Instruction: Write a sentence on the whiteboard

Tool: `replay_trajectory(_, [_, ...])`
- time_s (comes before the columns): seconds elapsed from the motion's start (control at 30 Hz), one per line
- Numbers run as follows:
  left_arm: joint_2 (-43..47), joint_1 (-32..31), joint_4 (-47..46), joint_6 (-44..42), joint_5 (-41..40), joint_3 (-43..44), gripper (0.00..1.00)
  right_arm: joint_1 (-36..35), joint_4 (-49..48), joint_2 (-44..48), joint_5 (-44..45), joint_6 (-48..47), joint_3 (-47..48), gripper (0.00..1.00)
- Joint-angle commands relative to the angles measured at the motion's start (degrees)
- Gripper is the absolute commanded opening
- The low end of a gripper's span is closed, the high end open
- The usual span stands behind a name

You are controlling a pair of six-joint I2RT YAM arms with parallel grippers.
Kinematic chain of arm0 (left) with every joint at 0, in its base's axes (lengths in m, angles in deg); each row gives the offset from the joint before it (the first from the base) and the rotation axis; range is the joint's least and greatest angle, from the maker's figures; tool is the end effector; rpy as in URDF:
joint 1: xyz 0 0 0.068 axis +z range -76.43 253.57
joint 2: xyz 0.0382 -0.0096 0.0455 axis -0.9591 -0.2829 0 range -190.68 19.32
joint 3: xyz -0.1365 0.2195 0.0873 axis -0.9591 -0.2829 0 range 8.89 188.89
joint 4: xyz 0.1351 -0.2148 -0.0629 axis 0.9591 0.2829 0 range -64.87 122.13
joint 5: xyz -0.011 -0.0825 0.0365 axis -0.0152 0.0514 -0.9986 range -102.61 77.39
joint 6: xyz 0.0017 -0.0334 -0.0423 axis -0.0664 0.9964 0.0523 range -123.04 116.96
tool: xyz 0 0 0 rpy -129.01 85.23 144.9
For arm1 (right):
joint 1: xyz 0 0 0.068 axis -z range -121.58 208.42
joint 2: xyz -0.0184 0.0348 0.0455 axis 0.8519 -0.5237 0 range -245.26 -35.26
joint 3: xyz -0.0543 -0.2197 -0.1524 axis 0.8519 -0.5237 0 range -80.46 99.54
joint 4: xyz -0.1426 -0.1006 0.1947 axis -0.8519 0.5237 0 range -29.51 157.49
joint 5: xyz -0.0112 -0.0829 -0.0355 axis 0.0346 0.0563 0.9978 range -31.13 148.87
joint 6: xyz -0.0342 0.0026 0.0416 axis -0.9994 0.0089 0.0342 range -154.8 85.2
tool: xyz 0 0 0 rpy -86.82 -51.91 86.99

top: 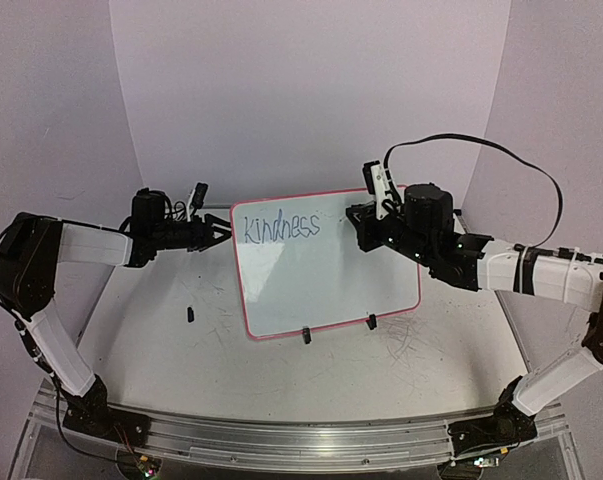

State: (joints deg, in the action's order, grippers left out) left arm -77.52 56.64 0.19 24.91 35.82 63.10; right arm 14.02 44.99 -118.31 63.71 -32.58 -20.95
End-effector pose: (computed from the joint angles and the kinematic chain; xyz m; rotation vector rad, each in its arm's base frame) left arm 0.3417 -0.1318 0.2243 0.4363 1.9392 -1.3116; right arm 0.2486 0.2393 0.3174 -0.5659 1.6449 0.5301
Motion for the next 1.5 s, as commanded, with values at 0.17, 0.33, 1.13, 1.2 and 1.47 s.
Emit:
replay_trajectory(0.17, [-1.17, -0.71, -0.80, -1.91, 3.71, 2.32, 0.55, 0.11, -2.52, 0.17, -2.50, 1.12, 1.38, 0.00])
replay_trajectory(0.33, [-1.70, -2.03, -0.98, -2.76, 5.29, 3.00, 0.49, 0.11, -2.67, -1.09, -4.14, 1.98, 2.29, 0.00])
replay_trajectory(1.13, [10.27, 0.69, -5.25, -3.64, 4.59, -4.95, 0.77, 4.32, -4.63, -3.02, -7.47, 4.10, 4.08, 0.00])
replay_trajectory(1.2, [9.42, 0.03, -7.32, -2.47, 7.31, -4.87, 0.77, 4.30, -4.74, -3.50, -7.76, 4.17, 4.27, 0.00])
replay_trajectory(1.47, [5.50, -3.55, -8.81, -1.62, 9.39, -3.12, 0.46, 4.33, -5.13, -3.92, -7.34, 4.00, 4.54, 0.00])
